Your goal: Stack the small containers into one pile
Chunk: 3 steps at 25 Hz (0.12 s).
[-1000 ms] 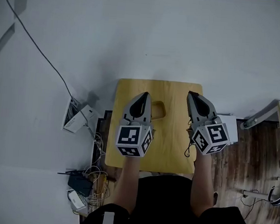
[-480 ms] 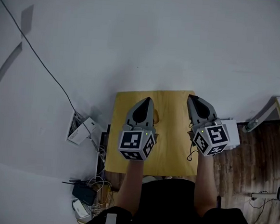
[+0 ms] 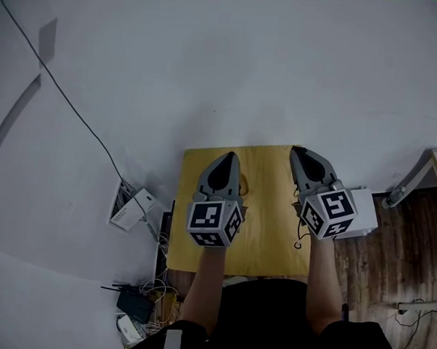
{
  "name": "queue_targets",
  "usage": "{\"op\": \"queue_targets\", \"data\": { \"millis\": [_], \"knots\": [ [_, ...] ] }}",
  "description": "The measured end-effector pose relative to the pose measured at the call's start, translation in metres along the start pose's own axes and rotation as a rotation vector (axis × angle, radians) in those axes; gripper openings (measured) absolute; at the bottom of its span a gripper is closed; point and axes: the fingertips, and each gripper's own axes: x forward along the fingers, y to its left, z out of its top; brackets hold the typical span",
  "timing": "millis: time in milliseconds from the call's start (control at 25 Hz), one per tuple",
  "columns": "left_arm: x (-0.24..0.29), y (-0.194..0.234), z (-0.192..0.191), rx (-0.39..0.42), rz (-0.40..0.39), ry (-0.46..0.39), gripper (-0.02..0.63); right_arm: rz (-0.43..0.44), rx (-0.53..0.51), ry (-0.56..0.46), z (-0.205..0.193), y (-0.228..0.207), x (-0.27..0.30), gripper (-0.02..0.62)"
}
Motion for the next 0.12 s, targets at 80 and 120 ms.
{"op": "queue_targets", "data": {
  "millis": [80,120],
  "knots": [
    [0.0014,-0.0047,-0.0017,0.001,0.001,0.002,0.003,-0.001,0.0,0.003,0.0002,-0.0037,-0.0025,0.005],
    [0.0022,-0.0069,-0.0025,0.002,0.002,0.003,0.003,-0.002,0.0,0.004,0.0002,-0.0056,-0.0037,0.005]
  ]
}}
